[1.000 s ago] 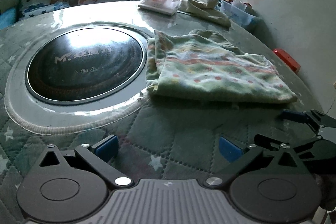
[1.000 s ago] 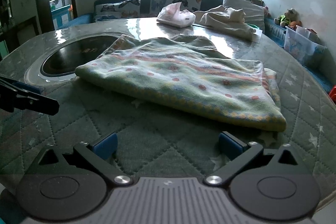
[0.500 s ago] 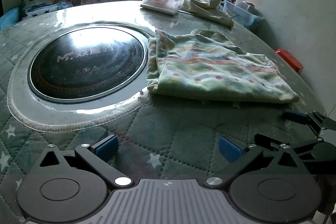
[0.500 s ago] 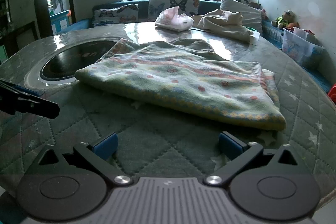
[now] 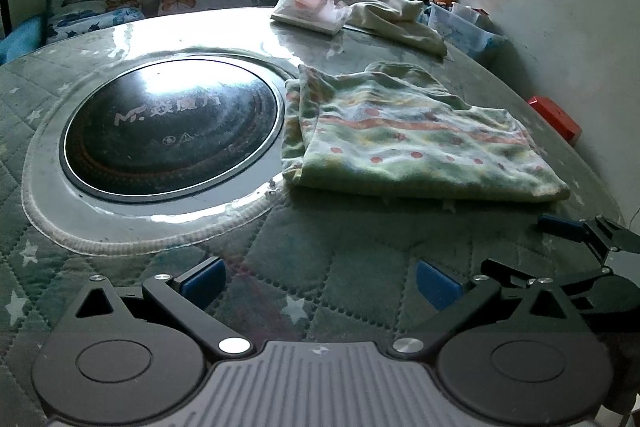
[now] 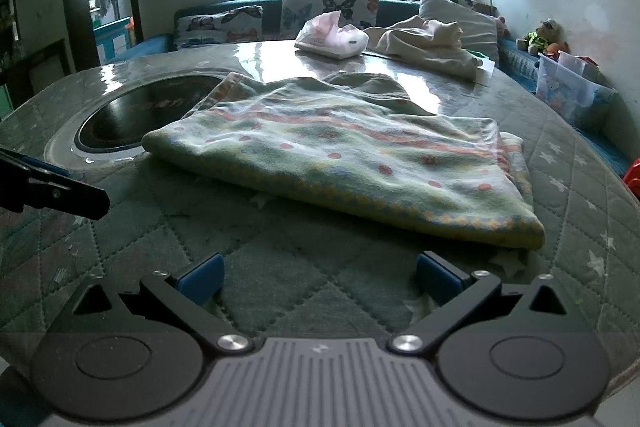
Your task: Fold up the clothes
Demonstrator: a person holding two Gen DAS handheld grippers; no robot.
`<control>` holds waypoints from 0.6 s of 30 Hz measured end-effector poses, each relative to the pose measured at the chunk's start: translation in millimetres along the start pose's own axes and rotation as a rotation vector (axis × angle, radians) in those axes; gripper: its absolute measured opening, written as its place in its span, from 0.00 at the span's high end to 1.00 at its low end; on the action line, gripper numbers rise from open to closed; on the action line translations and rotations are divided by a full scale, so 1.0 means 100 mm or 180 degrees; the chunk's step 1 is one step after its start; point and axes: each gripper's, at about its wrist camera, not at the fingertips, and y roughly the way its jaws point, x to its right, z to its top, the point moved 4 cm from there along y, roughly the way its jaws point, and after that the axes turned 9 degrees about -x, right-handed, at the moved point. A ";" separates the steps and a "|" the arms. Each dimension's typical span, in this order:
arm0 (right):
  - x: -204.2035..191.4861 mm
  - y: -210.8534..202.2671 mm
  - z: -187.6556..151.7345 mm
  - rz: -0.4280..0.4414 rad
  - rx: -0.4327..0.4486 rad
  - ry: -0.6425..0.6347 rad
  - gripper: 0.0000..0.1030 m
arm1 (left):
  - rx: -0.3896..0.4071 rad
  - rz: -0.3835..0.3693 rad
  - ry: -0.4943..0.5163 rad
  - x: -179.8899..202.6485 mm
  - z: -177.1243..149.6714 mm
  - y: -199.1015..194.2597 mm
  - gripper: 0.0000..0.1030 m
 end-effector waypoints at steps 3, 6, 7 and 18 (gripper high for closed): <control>0.00 0.00 -0.01 -0.0001 0.0001 0.0000 0.00 | -0.0006 -0.0003 -0.0005 0.00 0.00 0.00 0.00; 0.00 0.00 -0.01 -0.0007 -0.0003 -0.0006 0.00 | -0.0017 -0.0004 0.0002 0.01 0.00 0.01 0.00; 0.00 0.00 -0.01 -0.0008 -0.0005 -0.0007 0.00 | -0.0022 -0.0003 0.0004 0.02 0.00 0.01 0.00; 0.00 0.00 0.00 -0.0011 0.0005 -0.0010 0.00 | -0.0039 -0.0001 0.0011 0.04 0.03 0.04 0.00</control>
